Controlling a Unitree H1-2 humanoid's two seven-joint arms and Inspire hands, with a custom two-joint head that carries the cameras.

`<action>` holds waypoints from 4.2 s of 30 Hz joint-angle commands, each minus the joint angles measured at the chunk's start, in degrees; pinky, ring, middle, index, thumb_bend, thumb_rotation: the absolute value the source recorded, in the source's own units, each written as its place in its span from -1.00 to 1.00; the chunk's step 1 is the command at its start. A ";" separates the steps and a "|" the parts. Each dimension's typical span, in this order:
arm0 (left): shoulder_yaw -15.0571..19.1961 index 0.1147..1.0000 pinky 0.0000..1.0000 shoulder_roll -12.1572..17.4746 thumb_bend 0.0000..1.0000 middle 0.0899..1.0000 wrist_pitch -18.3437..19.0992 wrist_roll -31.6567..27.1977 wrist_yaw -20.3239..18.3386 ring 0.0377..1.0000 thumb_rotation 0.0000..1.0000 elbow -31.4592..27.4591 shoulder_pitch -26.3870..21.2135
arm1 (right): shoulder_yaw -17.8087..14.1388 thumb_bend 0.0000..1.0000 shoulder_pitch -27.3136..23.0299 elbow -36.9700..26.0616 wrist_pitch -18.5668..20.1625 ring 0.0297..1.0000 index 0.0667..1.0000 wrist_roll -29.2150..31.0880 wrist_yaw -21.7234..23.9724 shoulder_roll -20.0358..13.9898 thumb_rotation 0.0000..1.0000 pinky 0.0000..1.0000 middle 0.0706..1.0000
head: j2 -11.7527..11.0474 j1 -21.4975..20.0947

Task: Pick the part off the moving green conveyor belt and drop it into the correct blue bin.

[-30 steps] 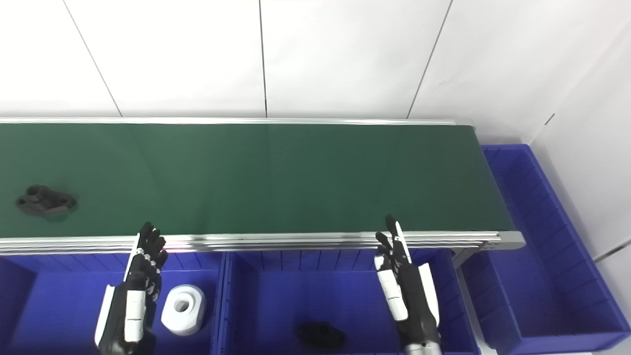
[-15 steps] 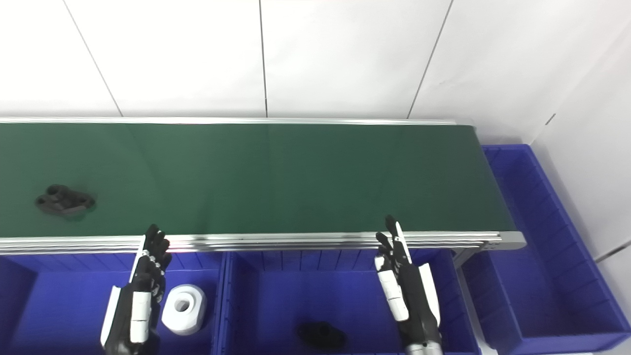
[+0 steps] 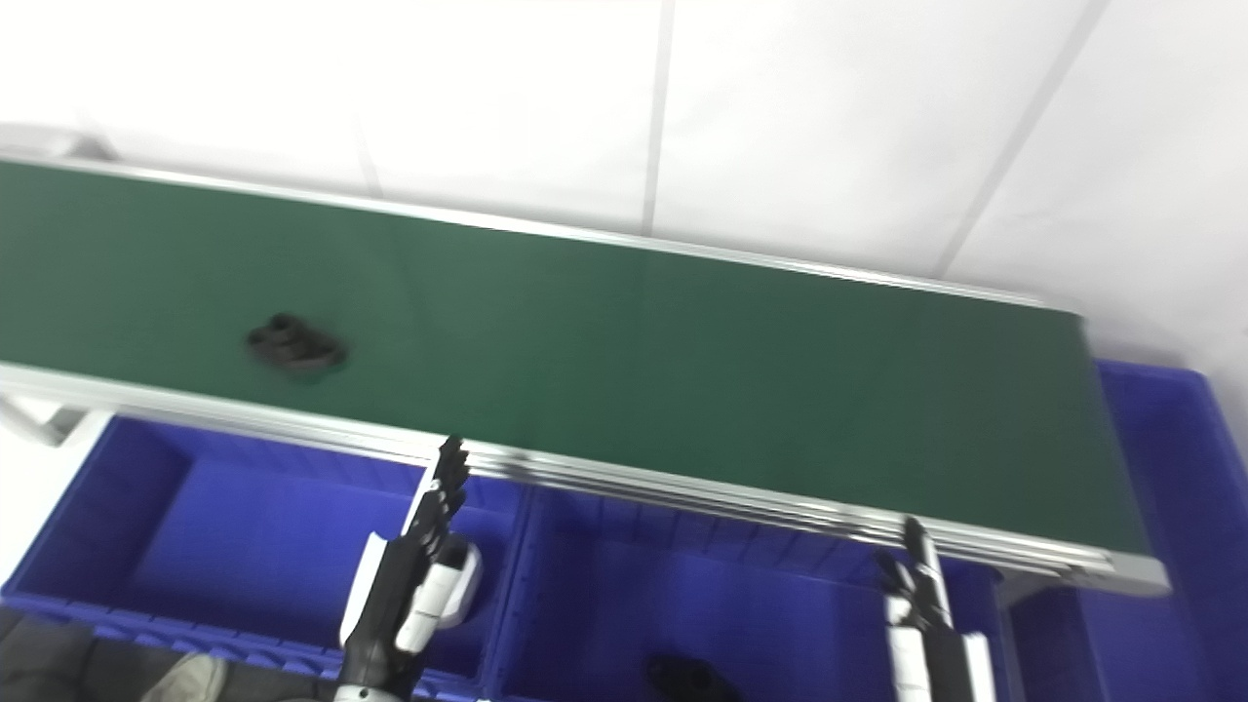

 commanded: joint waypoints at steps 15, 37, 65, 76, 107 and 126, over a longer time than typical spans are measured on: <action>-1.75 1.00 0.77 -2.75 0.29 1.00 -6.19 3.45 4.91 0.81 0.65 4.54 -1.66 | -1.99 -0.38 -1.83 5.53 -9.01 1.00 1.00 3.94 2.57 -0.96 1.00 1.00 1.00 | -5.37 0.14; -1.80 1.00 0.88 -0.69 0.38 1.00 -4.61 0.56 3.54 0.87 0.72 2.50 -1.34 | -1.22 -0.08 -1.43 3.16 -11.38 0.88 0.99 -6.99 -0.34 0.06 0.60 0.87 0.95 | -2.50 -6.60; -1.59 1.00 1.00 0.87 0.33 1.00 -2.61 -3.86 -0.33 0.99 0.94 0.91 -3.07 | 8.33 0.92 -28.46 -7.10 11.26 0.53 0.64 -53.82 4.99 1.00 -0.20 0.57 0.53 | 1.71 -14.01; -1.92 1.00 1.00 -0.03 0.28 1.00 -3.74 -4.30 -0.09 0.98 0.91 1.94 -3.66 | 14.62 0.96 -39.13 4.46 14.37 0.50 0.64 -56.71 3.71 2.92 -0.15 0.51 0.54 | 2.04 -13.56; -3.74 1.00 0.97 -2.31 0.32 1.00 -3.43 -3.81 0.31 0.93 0.87 -0.99 -0.86 | 26.71 0.96 -49.25 26.27 19.20 0.14 0.48 -55.46 -2.04 8.47 -0.24 0.00 0.27 | 4.28 -11.66; -4.61 1.00 0.92 -1.97 0.33 1.00 -0.56 -5.07 -0.75 0.92 0.86 -5.89 1.58 | 34.94 0.05 -49.27 36.69 18.73 -0.66 -0.10 -58.99 -8.85 4.63 -0.72 -0.73 -0.53 | 7.20 -12.41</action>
